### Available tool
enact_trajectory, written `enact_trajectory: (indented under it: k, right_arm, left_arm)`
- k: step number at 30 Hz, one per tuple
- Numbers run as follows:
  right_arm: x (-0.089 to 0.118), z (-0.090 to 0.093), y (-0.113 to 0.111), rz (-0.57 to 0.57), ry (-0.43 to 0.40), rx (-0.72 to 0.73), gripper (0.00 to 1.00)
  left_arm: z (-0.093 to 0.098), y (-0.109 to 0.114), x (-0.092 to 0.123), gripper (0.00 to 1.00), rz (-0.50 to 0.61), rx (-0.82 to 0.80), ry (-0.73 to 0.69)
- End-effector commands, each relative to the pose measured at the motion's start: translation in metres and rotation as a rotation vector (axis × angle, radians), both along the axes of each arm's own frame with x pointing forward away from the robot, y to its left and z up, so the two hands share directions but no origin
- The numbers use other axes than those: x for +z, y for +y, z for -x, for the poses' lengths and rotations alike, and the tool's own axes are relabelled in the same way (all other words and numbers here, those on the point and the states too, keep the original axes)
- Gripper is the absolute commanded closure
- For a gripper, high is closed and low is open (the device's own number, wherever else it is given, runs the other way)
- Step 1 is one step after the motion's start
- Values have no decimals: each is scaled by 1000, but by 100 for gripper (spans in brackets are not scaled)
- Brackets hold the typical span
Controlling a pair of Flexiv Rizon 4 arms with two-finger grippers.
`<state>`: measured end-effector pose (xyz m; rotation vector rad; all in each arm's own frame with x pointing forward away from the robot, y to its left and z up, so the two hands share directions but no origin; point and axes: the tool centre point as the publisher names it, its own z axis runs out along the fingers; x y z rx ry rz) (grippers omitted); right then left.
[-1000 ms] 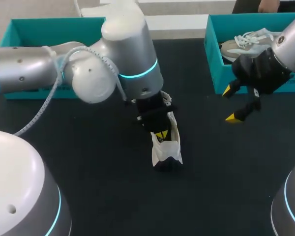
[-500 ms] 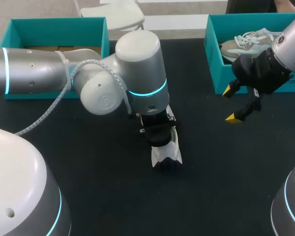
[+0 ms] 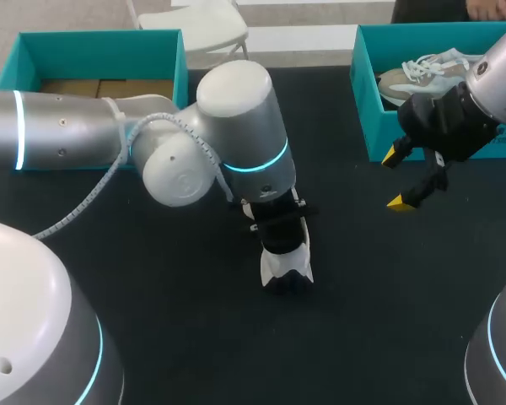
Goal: Take the shoe out of the shoebox, open the shoe tongue, remove and reinsert the insole, then place the shoe into the shoebox
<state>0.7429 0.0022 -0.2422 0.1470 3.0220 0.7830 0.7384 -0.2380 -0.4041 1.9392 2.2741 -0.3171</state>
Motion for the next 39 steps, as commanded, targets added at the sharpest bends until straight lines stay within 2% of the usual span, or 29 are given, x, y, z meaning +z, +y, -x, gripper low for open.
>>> enact_trajectory:
  k: [1, 7, 12, 17, 22, 29, 36, 39]
  right_arm:
    - [-1, 0, 1, 3, 0, -2, 0]
    - [-1, 0, 1, 3, 0, -2, 0]
    - [-1, 0, 1, 3, 0, -2, 0]
    - [-1, 0, 1, 3, 0, -2, 0]
    - [-1, 0, 1, 3, 0, -2, 0]
    - [-1, 0, 1, 3, 0, -2, 0]
    - [-1, 0, 1, 3, 0, -2, 0]
    - [-1, 0, 1, 3, 0, -2, 0]
  left_arm:
    - [2, -2, -7, 100, 16, -1, -2]
    - [1, 9, 21, 100, 43, -5, 17]
    - [-10, 13, 39, 100, 66, 10, -16]
    - [-25, 11, 25, 100, 49, 30, -62]
    - [-31, 11, 7, 100, 16, 25, -78]
    - [-26, 9, -5, 100, -11, 15, -73]
    - [-10, 11, 36, 100, 38, -21, -28]
    - [2, 9, 41, 100, 30, -60, 3]
